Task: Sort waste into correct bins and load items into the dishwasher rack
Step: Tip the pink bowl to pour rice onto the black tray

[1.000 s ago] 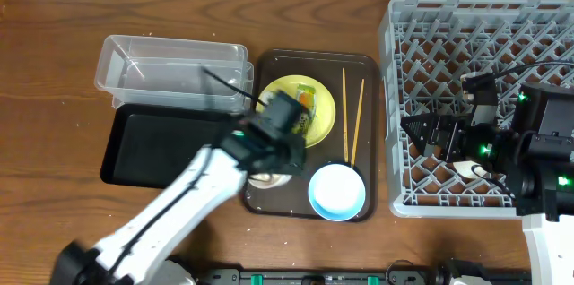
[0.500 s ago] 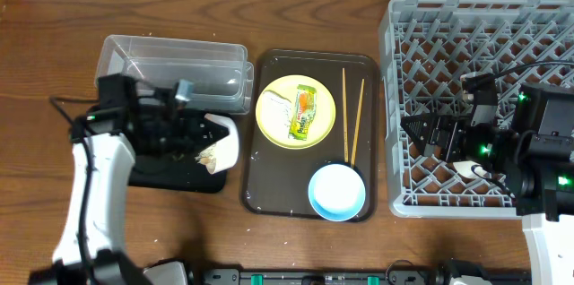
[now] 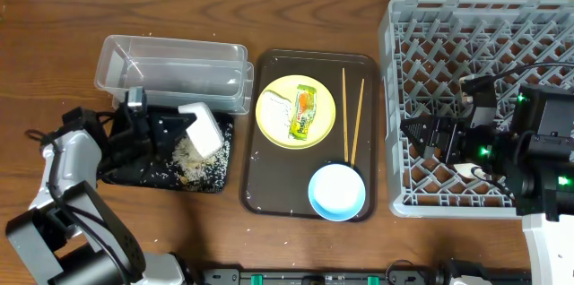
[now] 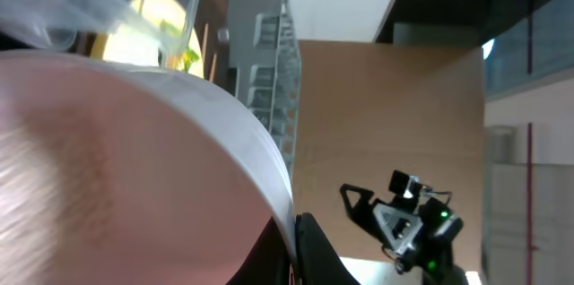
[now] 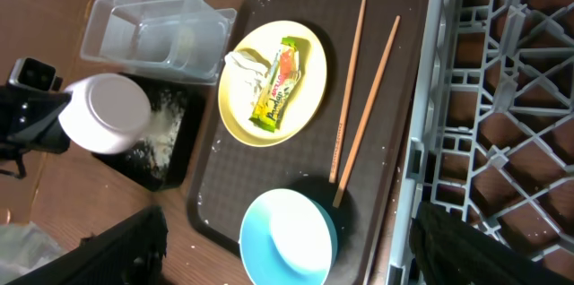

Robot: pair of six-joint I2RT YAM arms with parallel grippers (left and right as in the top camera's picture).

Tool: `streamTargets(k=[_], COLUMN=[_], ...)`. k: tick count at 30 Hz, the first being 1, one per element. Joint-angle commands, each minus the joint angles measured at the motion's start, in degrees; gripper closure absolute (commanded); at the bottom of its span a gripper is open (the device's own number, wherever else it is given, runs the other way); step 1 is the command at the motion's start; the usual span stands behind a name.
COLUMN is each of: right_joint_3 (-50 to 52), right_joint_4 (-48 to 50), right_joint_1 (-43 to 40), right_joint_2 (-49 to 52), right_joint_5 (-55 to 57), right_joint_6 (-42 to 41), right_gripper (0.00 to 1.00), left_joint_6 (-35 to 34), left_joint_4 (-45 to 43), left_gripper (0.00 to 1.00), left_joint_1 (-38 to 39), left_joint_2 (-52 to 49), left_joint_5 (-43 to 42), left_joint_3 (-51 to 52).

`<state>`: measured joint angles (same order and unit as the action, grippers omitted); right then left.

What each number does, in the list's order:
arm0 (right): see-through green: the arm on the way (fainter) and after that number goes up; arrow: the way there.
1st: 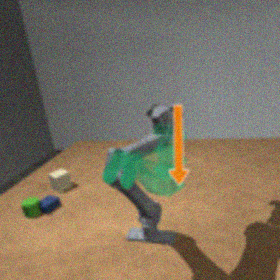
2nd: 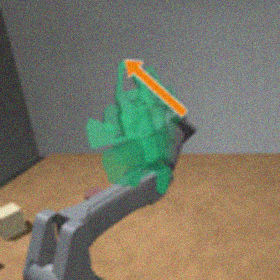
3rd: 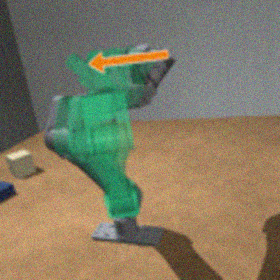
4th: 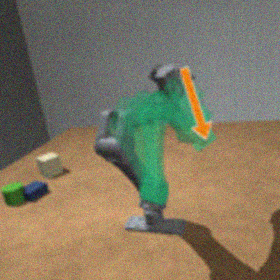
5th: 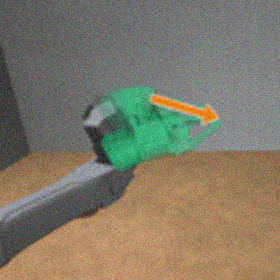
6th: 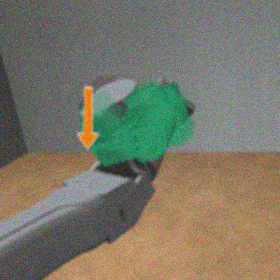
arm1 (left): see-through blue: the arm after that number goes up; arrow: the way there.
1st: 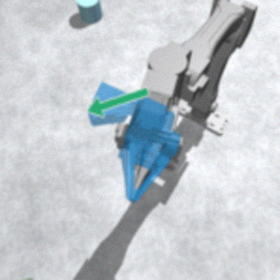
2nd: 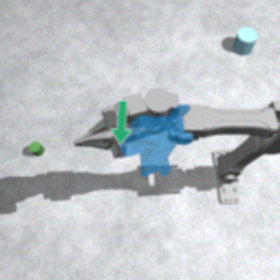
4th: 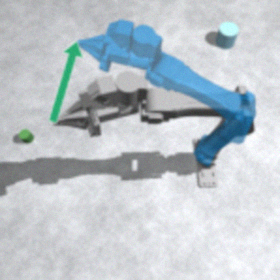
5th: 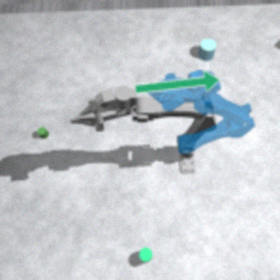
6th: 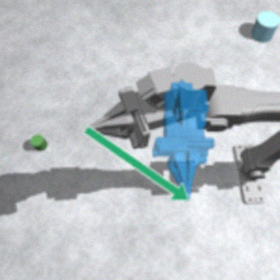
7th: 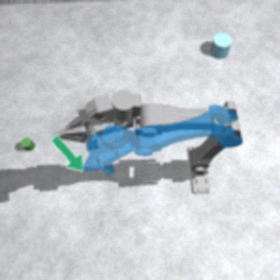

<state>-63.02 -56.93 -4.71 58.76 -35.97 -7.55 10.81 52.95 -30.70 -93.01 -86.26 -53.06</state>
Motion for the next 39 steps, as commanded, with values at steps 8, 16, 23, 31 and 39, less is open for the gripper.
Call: streamTargets(k=[8, 16, 23, 31, 39], right_joint_3=[-0.9, -0.9, -0.9, -0.9, -0.9], right_joint_4=[-0.7, -0.6, -0.5, -0.8, -0.5], right_joint_1=[1.0, 1.0, 1.0, 1.0, 1.0], right_joint_2=[0.1, 0.1, 0.1, 0.1, 0.1], right_joint_5=[0.2, 0.2, 0.2, 0.1, 0.2], right_joint_6=[1.0, 1.0, 1.0, 1.0, 1.0], right_gripper=[0.14, 0.15, 0.14, 0.14, 0.14], left_joint_6=[-3.0, -5.5, 1.4, -2.0, -11.4], left_joint_4=[-2.7, -1.7, 3.5, 2.9, 3.7], left_gripper=[0.94, 0.94, 0.94, 0.94, 0.94], left_joint_1=[-1.4, -0.6, 1.6, 3.1, 17.4], left_joint_2=[0.1, 0.4, 0.8, 2.6, 16.9], left_joint_5=[8.8, 9.4, -1.7, 1.7, 27.0], left_joint_3=[-0.2, -0.7, -0.7, -0.9, -1.1])
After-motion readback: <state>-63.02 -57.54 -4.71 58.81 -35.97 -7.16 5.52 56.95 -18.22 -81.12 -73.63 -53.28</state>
